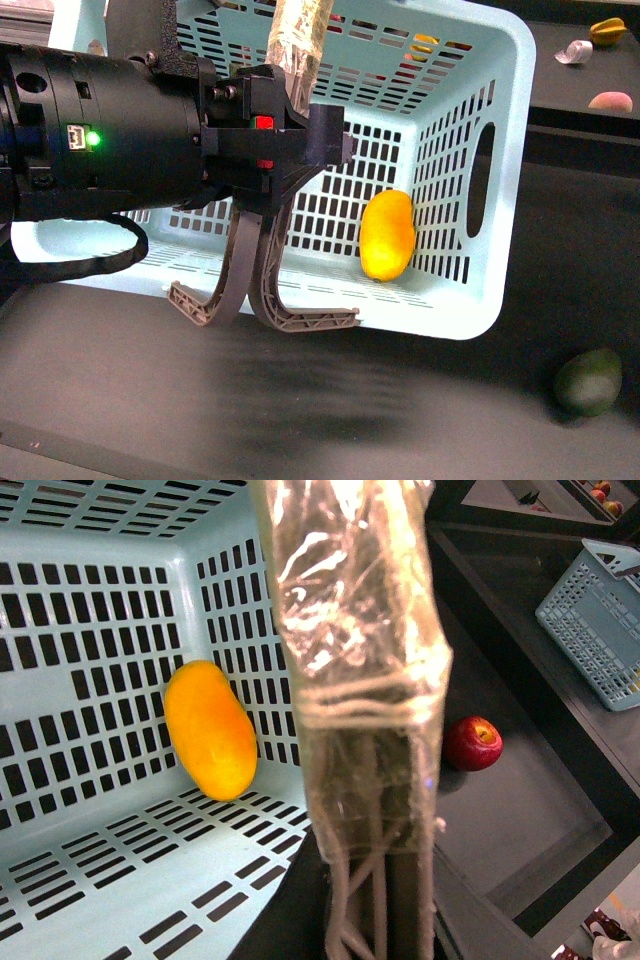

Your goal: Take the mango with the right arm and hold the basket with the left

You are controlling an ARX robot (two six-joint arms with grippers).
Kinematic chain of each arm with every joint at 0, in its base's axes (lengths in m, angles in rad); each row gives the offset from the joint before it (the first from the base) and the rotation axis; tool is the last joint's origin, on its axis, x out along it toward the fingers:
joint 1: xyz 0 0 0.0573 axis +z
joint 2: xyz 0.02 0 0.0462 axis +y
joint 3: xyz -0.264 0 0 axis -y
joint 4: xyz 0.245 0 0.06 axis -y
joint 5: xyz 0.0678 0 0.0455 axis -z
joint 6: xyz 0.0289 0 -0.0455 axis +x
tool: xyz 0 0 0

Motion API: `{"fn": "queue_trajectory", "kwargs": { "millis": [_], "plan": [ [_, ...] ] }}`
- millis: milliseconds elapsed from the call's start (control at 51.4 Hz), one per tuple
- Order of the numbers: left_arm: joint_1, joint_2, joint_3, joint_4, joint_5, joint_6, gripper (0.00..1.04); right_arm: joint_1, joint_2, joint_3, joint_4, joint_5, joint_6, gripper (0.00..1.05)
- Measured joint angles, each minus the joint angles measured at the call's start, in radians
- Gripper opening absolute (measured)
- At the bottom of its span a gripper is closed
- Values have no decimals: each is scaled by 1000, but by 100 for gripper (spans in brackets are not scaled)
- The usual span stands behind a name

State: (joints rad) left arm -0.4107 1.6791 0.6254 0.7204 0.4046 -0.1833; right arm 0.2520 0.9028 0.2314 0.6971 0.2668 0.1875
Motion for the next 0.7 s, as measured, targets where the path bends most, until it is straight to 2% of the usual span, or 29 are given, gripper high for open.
{"fn": "queue_trajectory", "kwargs": {
  "millis": [194,292,564,583,622,700],
  "plan": [
    [0,0,0,0,0,0,9,8,-203,-73,-193,111,21,97],
    [0,0,0,0,-1,0,9,35,-325,-100,-305,210,21,97],
    [-1,0,0,0,0,2,9,50,-366,-107,-322,221,19,97],
    [-1,0,0,0,0,1,9,45,-370,-109,-318,198,11,95],
    [-1,0,0,0,1,0,9,14,-389,-119,-311,88,-44,88],
    [-1,0,0,0,0,0,9,-22,-423,-135,-319,-26,-108,78]
  ]
}}
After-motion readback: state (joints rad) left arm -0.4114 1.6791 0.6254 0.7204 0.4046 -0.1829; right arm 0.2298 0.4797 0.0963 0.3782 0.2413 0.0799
